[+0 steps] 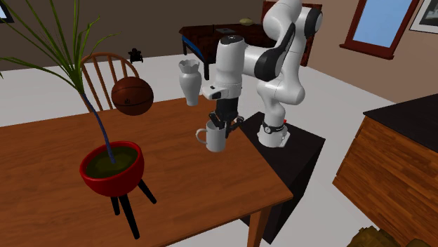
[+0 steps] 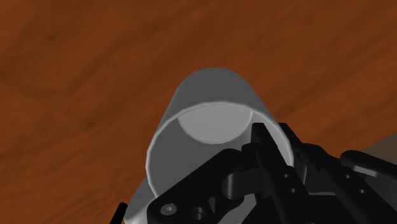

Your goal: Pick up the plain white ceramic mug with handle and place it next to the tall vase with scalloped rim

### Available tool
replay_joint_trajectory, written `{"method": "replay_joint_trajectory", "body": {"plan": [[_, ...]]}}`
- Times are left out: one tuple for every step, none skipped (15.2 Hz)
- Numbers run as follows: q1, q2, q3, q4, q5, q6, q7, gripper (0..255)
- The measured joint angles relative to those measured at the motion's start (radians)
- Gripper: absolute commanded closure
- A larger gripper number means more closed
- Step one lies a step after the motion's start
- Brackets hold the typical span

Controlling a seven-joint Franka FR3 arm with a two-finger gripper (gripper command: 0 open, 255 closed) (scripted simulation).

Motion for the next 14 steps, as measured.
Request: {"method": "replay_joint_trajectory", "body": {"plan": [[0.0, 0.0, 0.0, 0.014, 0.0, -0.014, 0.0, 255], [0.0, -0.004, 0.001, 0.022, 0.0, -0.027, 0.0, 255], [0.0, -0.007, 0.001, 0.033, 0.0, -0.04, 0.0, 255], [0.001, -0.008, 0.002, 0.045, 0.001, -0.054, 0.001, 255], [0.001, -0.011, 0.002, 0.057, 0.001, -0.068, 0.002, 255], [0.002, -0.014, 0.003, 0.069, 0.001, -0.083, 0.003, 255], [0.002, -0.015, 0.003, 0.081, 0.001, -0.096, 0.003, 255], [0.001, -0.019, 0.003, 0.092, 0.001, -0.111, 0.002, 255], [0.0, -0.018, 0.001, 0.105, 0.001, -0.123, -0.001, 255], [0.001, -0.017, 0.003, 0.119, 0.001, -0.136, 0.002, 255], [0.001, -0.021, 0.003, 0.129, 0.001, -0.151, 0.001, 255], [0.002, -0.02, 0.003, 0.146, 0.001, -0.166, 0.002, 255], [0.002, -0.022, 0.003, 0.154, 0.001, -0.177, 0.002, 255], [0.002, -0.024, 0.003, 0.167, 0.001, -0.191, 0.001, 255]]}}
